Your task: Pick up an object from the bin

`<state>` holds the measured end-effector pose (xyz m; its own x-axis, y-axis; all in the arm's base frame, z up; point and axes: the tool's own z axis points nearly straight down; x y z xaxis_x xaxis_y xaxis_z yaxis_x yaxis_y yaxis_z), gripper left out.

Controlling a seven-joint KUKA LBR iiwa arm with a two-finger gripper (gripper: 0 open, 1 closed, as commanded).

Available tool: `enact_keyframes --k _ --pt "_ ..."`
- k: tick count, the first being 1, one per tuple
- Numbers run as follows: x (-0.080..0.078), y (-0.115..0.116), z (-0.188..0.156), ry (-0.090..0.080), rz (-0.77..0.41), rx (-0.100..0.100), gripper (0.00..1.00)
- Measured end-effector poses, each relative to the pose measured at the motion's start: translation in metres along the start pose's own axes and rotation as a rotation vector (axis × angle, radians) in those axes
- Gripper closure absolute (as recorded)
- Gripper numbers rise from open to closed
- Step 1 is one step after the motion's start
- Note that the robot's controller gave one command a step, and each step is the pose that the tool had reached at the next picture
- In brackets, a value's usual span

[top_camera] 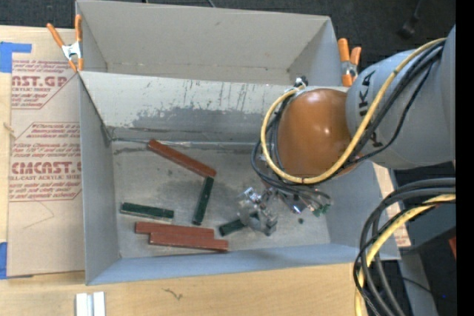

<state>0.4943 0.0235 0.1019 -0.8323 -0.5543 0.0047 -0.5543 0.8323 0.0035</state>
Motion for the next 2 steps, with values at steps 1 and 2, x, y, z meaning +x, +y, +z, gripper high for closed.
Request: enact_keyframes --k 1,2 --pt "0.001 0.026 -0.146 -0.013 0.023 0.007 1.00" --pt "-0.047 0.041 -0.039 -0.002 0.034 -0.002 1.00"
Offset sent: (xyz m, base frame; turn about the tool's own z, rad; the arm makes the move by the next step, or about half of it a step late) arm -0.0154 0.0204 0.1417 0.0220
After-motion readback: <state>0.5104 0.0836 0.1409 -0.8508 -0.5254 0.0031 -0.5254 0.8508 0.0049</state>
